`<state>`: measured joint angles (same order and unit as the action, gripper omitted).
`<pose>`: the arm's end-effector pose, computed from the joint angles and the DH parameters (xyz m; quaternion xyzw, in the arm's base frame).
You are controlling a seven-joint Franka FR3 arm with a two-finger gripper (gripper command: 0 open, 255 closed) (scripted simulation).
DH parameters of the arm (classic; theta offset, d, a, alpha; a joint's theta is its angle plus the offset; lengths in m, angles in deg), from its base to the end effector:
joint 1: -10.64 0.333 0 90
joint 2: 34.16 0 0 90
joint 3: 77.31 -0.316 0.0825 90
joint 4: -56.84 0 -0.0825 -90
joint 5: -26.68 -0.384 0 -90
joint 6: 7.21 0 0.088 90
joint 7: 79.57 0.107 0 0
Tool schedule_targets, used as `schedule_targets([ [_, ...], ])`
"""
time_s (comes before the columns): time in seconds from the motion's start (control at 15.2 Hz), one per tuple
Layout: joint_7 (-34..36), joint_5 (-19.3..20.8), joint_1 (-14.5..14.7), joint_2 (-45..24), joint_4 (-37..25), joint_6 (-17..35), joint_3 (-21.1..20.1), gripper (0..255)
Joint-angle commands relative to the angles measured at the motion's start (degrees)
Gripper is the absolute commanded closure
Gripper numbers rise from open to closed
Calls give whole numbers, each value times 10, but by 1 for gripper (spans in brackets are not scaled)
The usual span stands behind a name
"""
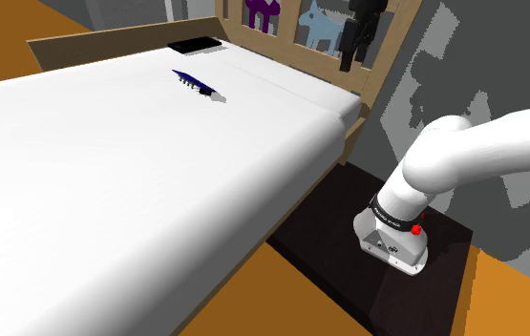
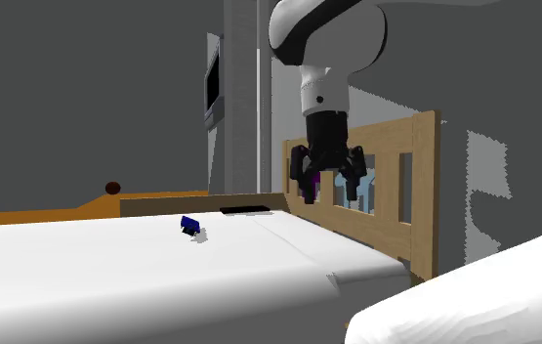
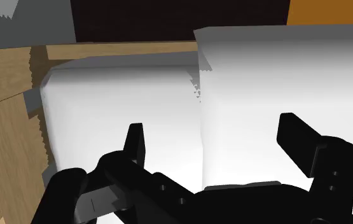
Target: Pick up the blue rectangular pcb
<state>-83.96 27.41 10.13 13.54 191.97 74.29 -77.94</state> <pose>0.2782 0.0002 0.5908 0.9979 0.0367 -0.0521 0.0084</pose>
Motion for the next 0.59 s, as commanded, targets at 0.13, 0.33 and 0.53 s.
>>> schedule_targets([
  [0.13, 20, -19, 5, -28, -7, 25, -14, 0],
  [0.33, 48, -43, 11, -73, -22, 62, -35, 0],
  [0.53, 74, -64, 17, -122, -43, 98, -54, 0],
])
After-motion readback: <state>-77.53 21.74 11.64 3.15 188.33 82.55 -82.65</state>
